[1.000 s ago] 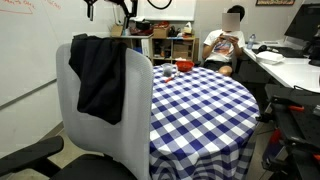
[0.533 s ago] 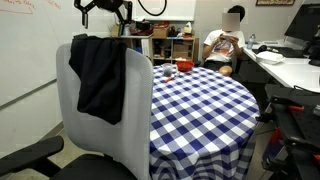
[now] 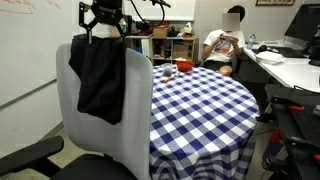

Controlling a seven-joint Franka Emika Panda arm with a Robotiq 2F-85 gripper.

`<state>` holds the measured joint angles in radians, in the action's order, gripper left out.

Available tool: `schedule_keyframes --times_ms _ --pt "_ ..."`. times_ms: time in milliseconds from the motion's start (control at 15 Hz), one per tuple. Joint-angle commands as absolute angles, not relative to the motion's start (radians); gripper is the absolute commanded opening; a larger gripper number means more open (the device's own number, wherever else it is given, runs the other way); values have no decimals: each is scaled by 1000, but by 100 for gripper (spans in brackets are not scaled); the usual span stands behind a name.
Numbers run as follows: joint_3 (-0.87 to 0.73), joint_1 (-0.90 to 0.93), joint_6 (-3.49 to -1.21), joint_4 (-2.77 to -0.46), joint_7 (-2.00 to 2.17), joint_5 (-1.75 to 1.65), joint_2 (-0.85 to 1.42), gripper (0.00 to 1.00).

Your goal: Put the black cloth on the table

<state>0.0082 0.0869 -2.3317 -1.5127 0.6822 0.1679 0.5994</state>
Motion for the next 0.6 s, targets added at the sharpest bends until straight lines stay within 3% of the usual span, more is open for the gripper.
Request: schedule_keyframes --times_ms 0,333,400,467,533 --pt "-17 114 -2312 -1474 666 133 623 60" --pt "-27 126 -2314 -1469 664 96 615 22" --pt "-31 128 -2317 -1471 655 88 611 34" --pt "-34 131 -2319 -1473 649 81 608 60" --pt "-36 130 -2320 -1474 639 77 604 69"
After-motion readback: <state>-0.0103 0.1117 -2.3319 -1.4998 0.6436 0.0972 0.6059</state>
